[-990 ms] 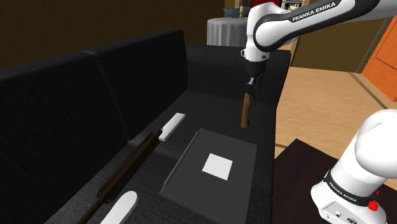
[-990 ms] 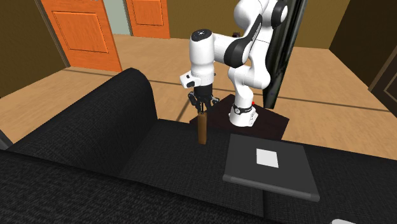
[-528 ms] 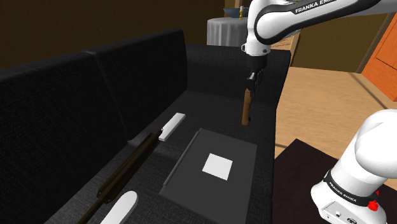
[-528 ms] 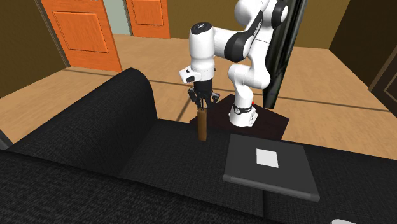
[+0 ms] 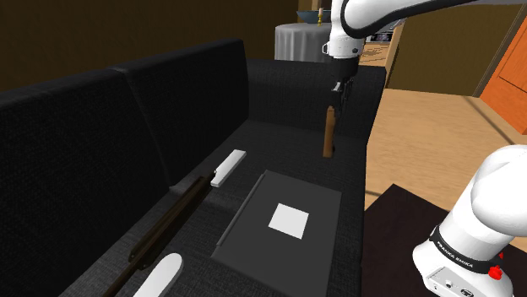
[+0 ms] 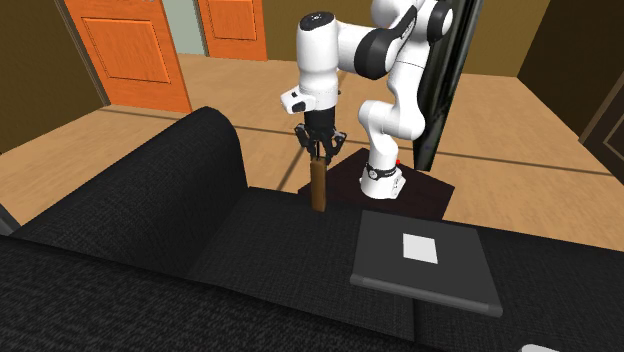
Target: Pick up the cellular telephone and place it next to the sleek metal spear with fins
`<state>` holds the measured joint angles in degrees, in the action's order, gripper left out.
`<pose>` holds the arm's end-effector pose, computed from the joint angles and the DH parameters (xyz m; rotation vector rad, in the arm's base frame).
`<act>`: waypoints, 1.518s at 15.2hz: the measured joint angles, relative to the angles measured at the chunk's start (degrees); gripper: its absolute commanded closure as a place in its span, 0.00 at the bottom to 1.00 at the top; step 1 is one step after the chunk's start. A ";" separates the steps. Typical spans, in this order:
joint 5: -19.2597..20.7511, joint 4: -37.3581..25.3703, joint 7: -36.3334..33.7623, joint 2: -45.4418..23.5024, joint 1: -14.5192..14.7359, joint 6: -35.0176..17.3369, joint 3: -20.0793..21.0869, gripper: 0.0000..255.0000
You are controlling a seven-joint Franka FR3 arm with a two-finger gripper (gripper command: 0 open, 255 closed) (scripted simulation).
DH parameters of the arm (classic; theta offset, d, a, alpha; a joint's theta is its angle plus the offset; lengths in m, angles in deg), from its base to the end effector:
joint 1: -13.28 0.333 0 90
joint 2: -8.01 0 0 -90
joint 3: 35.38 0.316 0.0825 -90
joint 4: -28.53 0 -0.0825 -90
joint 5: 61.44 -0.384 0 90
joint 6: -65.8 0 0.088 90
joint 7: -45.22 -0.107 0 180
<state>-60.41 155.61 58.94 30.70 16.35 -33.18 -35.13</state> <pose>0.4236 0.0231 0.5260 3.0921 0.4683 -0.1499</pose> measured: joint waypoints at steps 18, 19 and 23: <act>0.05 -15.09 0.40 -1.29 -0.07 13.79 -0.08 1.00; -0.01 -16.26 0.23 -1.58 -0.01 14.68 0.04 1.00; -0.04 -20.03 0.19 -2.39 0.02 17.63 0.11 1.00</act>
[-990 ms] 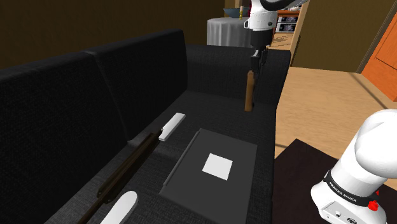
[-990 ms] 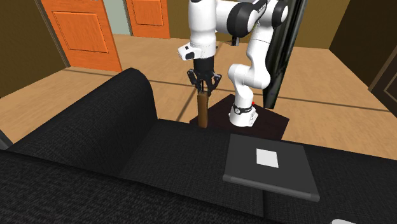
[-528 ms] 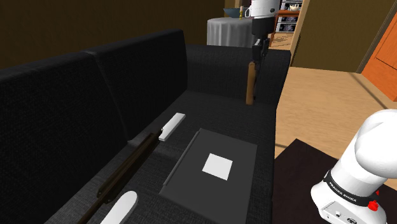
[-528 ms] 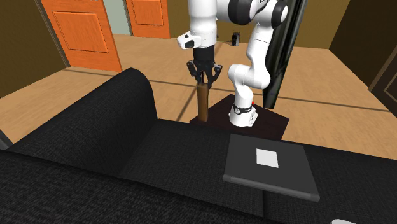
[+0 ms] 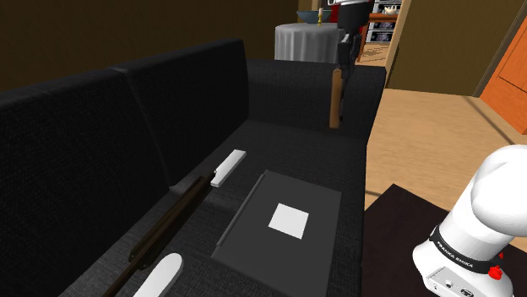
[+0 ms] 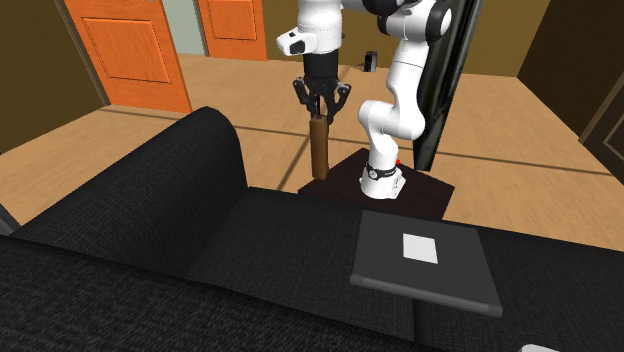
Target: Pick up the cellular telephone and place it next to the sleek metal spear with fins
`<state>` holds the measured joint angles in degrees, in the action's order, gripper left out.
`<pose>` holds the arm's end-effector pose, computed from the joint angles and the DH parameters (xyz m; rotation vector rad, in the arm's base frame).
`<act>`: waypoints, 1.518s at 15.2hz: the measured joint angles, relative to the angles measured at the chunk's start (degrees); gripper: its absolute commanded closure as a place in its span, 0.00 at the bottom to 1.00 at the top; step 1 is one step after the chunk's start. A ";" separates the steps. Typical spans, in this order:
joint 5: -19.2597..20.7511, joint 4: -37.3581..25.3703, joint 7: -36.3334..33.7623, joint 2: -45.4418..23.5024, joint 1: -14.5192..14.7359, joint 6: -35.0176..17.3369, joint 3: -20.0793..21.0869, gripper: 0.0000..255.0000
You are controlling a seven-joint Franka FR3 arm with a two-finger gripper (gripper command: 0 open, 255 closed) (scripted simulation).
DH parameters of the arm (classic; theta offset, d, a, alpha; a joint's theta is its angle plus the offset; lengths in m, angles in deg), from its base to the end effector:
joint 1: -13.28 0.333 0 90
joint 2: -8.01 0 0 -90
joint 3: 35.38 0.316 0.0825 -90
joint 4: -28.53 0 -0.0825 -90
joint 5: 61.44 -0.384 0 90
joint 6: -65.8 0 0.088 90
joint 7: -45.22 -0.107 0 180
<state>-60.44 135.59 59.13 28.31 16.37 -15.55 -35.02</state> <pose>0.4233 0.0240 0.6473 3.0919 0.4684 -0.1499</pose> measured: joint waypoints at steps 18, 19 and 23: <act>0.12 -22.15 0.27 -7.18 -0.04 14.96 0.05 1.00; 0.10 -23.58 0.17 -7.67 0.00 15.90 0.12 1.00; 0.18 -29.59 0.43 -10.02 -0.07 19.56 0.04 1.00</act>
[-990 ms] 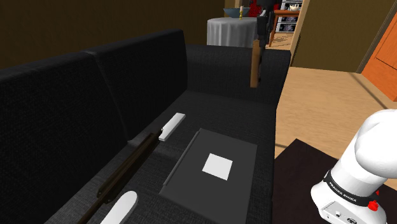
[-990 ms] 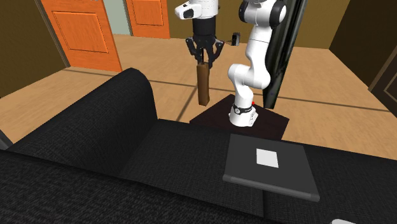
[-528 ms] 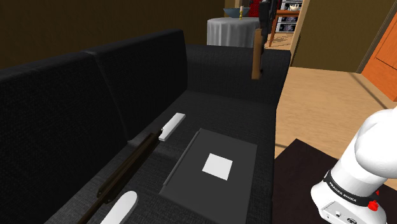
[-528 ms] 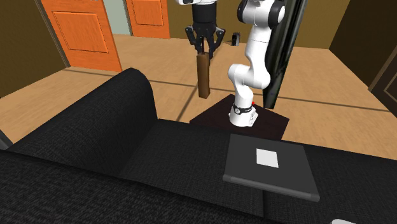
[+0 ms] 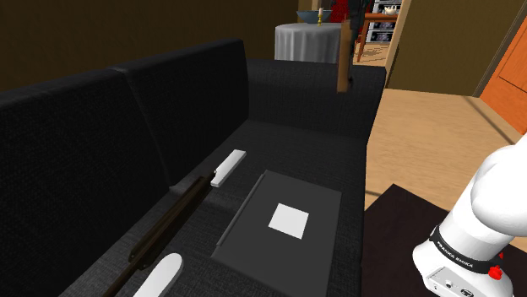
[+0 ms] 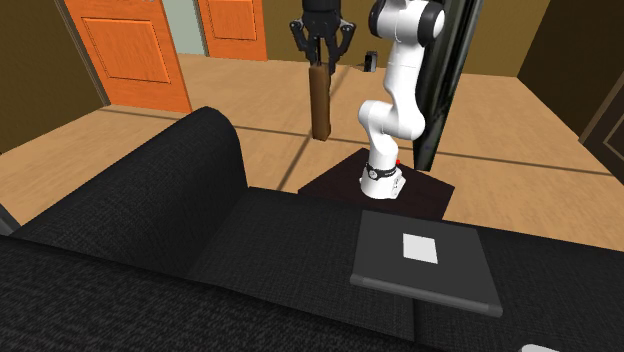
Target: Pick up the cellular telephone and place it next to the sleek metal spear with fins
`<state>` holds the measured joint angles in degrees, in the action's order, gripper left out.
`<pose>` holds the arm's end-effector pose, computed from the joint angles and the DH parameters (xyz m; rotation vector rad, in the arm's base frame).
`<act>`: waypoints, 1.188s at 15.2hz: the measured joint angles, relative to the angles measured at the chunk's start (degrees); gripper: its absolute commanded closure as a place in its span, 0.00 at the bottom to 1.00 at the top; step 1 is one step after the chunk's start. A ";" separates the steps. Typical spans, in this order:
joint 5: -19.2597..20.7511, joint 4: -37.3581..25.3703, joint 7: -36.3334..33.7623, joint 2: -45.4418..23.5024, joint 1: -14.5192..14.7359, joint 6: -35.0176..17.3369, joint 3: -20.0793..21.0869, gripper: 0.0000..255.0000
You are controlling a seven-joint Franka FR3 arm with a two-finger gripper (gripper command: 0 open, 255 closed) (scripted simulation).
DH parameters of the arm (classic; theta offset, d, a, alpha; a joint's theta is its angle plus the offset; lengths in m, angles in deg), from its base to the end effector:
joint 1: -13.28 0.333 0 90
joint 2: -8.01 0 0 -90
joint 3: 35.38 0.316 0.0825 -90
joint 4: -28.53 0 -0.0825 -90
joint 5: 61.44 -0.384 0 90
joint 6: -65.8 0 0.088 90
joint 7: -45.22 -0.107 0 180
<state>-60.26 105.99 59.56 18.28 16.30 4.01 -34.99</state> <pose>0.4237 0.0229 0.7688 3.0920 0.4685 -0.1498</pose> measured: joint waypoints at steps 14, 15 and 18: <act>-3.78 5.49 -16.70 1.21 5.89 -4.33 9.77 1.00; -4.20 6.73 -18.40 1.49 6.50 -5.32 10.77 1.00; -4.95 8.22 -22.78 0.77 8.08 -7.70 13.47 1.00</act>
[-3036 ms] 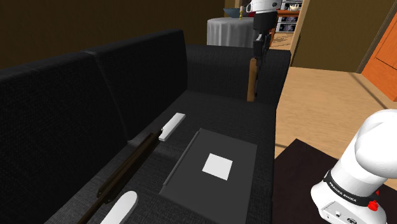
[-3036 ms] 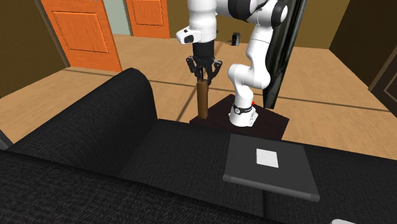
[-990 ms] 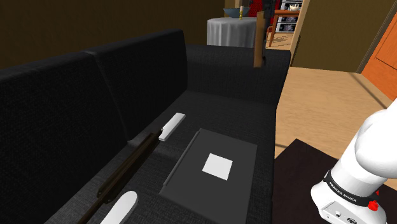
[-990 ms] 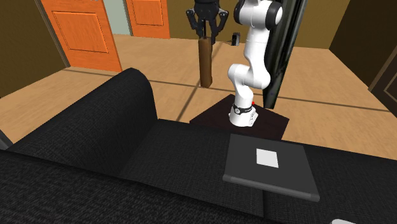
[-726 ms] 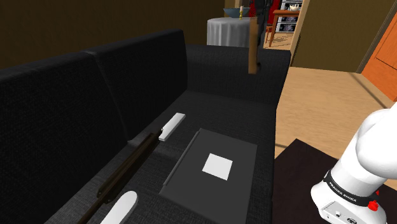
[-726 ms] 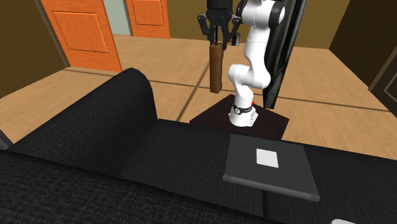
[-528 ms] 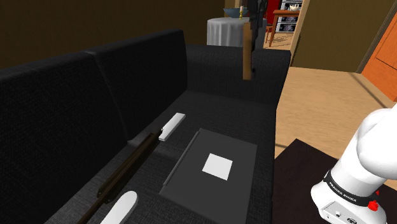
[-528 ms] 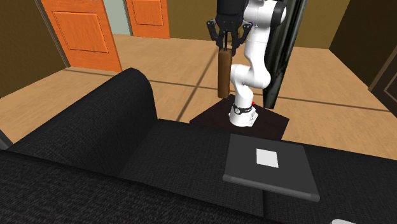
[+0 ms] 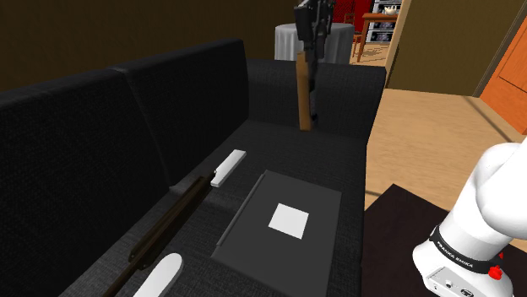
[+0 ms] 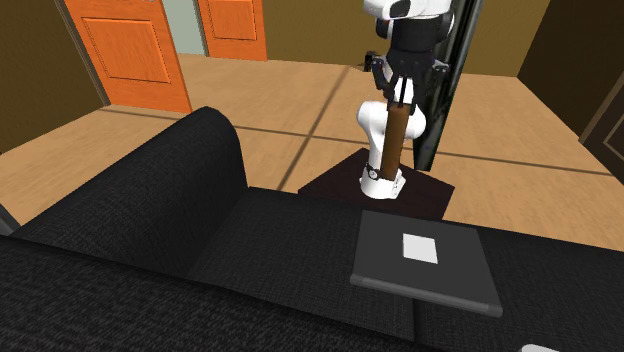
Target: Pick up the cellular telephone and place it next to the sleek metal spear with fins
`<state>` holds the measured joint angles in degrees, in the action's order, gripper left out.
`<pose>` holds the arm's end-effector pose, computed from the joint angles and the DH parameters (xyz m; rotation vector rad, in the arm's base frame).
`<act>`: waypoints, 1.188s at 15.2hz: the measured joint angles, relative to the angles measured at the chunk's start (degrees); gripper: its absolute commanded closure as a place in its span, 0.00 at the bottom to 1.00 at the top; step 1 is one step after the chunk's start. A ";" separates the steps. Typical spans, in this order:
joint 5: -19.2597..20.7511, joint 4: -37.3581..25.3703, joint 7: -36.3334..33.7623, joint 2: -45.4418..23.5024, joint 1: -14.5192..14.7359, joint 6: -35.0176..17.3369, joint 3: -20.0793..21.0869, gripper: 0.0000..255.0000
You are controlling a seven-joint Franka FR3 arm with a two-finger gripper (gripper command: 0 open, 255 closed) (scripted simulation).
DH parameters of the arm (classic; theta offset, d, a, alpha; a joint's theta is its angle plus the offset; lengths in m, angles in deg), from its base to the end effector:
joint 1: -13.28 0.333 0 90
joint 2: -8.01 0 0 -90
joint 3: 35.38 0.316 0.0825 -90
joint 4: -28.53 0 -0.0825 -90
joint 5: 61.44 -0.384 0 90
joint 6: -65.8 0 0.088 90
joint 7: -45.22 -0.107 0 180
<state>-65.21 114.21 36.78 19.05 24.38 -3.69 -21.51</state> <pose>0.3968 0.2119 0.7228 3.0911 0.4705 -0.1511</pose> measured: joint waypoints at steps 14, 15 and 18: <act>1.20 -3.43 -20.23 -11.63 8.45 -8.51 12.16 1.00; 1.57 -4.25 -21.86 -12.74 9.32 -8.74 12.98 1.00; 3.65 -7.68 -26.01 -17.59 11.89 -9.80 14.96 1.00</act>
<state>-61.56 106.54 10.77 1.46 36.27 -13.49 -6.55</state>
